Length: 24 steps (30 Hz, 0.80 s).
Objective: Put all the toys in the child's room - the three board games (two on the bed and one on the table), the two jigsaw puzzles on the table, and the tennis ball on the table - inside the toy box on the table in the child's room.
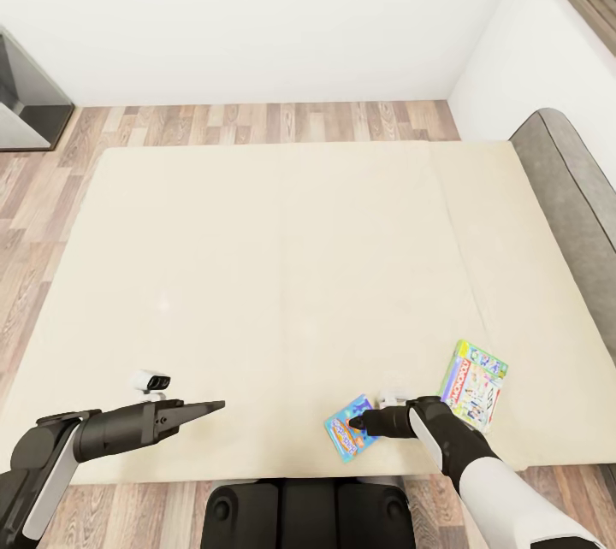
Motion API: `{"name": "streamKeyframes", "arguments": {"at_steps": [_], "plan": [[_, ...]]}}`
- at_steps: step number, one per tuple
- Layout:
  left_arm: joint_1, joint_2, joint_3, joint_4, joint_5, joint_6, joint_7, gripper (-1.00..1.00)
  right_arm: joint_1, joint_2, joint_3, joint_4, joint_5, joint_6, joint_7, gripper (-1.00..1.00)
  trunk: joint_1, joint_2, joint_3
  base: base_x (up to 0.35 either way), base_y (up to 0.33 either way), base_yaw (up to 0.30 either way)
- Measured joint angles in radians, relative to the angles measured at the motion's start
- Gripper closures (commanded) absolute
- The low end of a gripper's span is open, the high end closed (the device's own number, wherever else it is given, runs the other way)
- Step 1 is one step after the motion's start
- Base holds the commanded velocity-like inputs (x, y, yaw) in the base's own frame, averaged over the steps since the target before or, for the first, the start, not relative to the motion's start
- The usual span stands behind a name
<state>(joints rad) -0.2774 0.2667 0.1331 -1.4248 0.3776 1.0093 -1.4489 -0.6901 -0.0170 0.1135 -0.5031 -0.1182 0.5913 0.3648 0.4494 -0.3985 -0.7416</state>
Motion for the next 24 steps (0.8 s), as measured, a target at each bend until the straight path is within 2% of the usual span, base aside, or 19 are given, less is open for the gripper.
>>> {"name": "streamKeyframes", "arguments": {"at_steps": [13,24], "plan": [[0.0,0.0,0.0,0.0,0.0,0.0,0.0,-1.0,0.0,0.0,0.0,0.0,0.0,0.0,0.0,-1.0,0.0,0.0,0.0,0.0,0.019,0.004],[0.0,0.0,0.0,0.0,0.0,0.0,0.0,-1.0,0.0,0.0,-0.001,-0.002,0.0,0.0,0.0,-1.0,0.0,0.0,0.0,0.0,0.0,0.099]]}}
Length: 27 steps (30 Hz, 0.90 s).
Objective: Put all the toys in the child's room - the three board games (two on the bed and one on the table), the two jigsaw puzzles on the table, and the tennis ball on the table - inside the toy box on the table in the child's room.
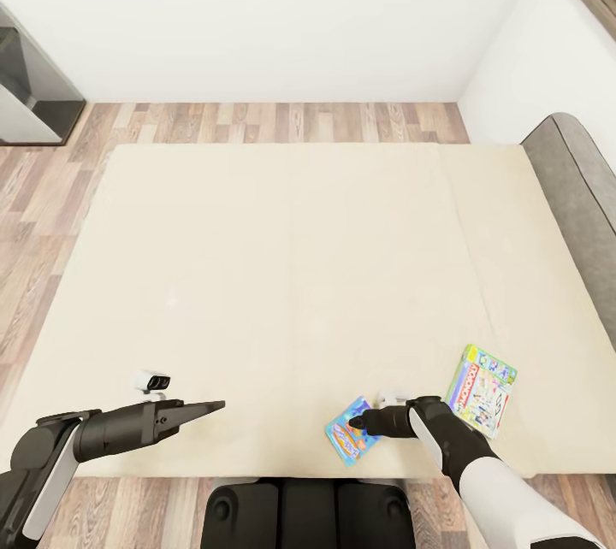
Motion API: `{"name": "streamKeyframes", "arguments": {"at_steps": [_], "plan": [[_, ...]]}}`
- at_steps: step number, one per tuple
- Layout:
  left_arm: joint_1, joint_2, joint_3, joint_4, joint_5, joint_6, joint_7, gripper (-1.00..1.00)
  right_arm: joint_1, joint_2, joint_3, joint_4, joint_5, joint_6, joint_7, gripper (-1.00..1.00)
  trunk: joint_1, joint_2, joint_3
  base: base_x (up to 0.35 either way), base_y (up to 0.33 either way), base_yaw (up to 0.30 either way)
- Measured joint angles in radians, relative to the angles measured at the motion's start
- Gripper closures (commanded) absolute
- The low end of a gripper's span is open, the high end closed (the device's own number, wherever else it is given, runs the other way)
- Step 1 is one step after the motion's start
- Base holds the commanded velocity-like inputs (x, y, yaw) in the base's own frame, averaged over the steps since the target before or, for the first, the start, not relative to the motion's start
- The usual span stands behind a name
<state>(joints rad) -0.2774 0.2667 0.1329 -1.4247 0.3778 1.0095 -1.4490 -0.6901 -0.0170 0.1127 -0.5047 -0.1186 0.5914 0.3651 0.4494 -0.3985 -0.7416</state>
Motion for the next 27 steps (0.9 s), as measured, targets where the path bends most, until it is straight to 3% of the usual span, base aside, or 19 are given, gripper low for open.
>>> {"name": "streamKeyframes", "arguments": {"at_steps": [12,27], "plan": [[0.0,0.0,-0.001,0.0,0.0,0.0,0.0,-1.0,0.0,0.017,0.003,0.0,0.001,-0.001,0.0,-1.0,0.0,0.0,0.0,0.0,0.0,0.002],[0.0,0.0,0.001,0.0,0.0,-0.001,0.0,-1.0,0.0,0.019,0.004,0.0,0.001,-0.001,-0.002,-1.0,0.0,0.0,0.0,0.0,0.0,0.0]]}}
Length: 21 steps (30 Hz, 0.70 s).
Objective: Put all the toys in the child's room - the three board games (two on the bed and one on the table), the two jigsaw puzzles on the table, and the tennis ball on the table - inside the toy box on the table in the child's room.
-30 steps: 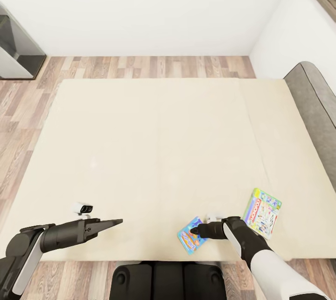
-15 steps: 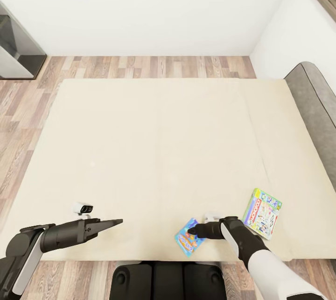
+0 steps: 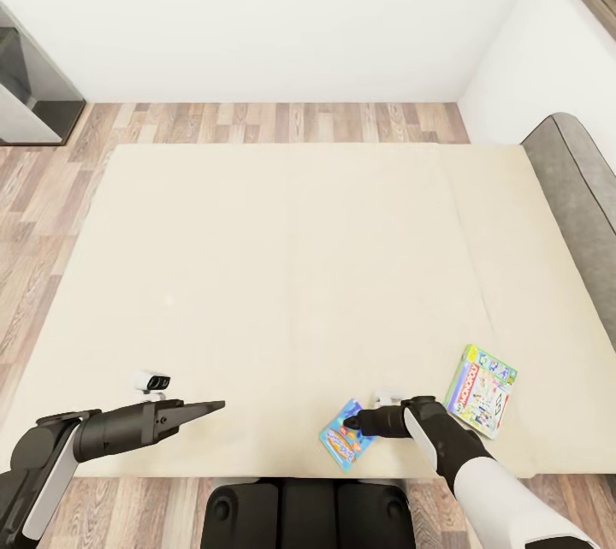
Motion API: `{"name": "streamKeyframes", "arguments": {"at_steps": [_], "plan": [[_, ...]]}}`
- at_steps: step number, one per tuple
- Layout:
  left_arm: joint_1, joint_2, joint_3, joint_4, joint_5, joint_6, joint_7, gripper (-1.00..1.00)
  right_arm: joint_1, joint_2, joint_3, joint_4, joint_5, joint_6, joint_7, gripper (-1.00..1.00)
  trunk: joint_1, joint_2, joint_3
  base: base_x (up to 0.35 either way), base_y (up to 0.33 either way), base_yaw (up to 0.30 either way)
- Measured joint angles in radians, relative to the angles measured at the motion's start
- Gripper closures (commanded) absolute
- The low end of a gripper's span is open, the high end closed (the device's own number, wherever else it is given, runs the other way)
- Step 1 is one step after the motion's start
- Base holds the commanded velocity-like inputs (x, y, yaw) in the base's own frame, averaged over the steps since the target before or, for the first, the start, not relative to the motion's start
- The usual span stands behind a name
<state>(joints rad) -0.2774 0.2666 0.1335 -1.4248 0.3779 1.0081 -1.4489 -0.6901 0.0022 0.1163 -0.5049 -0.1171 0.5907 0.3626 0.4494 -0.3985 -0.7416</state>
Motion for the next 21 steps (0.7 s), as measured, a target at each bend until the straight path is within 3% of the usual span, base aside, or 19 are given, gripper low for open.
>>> {"name": "streamKeyframes", "arguments": {"at_steps": [21], "plan": [[0.0,0.0,0.0,0.0,0.0,0.0,0.0,-1.0,0.0,0.0,0.0,0.0,0.0,0.0,0.001,-1.0,0.0,0.0,0.0,0.0,0.036,0.0]]}}
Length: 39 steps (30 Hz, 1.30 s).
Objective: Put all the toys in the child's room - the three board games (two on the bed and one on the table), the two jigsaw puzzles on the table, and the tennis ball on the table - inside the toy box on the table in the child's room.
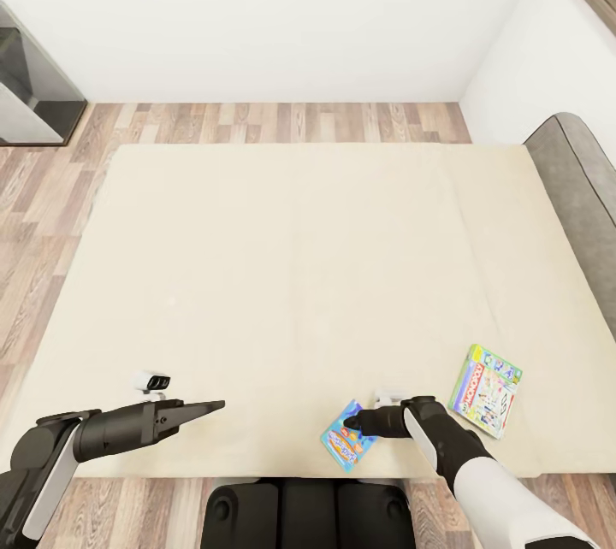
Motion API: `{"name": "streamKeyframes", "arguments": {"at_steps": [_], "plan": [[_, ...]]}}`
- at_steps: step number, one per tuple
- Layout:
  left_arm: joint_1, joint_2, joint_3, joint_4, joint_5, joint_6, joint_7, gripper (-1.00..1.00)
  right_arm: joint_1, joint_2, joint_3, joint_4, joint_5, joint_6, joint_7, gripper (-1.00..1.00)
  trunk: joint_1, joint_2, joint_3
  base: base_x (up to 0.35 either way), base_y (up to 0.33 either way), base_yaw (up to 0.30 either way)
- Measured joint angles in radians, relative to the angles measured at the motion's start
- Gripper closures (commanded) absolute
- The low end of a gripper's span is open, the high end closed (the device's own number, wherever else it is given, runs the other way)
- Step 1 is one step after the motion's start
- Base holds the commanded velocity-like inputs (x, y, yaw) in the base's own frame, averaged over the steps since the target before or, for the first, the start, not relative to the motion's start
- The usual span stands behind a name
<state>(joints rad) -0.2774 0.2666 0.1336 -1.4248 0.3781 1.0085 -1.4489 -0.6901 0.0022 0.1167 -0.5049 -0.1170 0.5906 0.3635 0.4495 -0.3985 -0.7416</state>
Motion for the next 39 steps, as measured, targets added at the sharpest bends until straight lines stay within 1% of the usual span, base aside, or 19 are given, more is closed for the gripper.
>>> {"name": "streamKeyframes", "arguments": {"at_steps": [39], "plan": [[0.0,0.0,-0.001,0.0,-0.001,0.0,0.0,-1.0,0.0,0.0,0.001,0.0,0.0,0.0,-0.001,-1.0,0.0,0.0,0.0,0.0,0.026,0.0]]}}
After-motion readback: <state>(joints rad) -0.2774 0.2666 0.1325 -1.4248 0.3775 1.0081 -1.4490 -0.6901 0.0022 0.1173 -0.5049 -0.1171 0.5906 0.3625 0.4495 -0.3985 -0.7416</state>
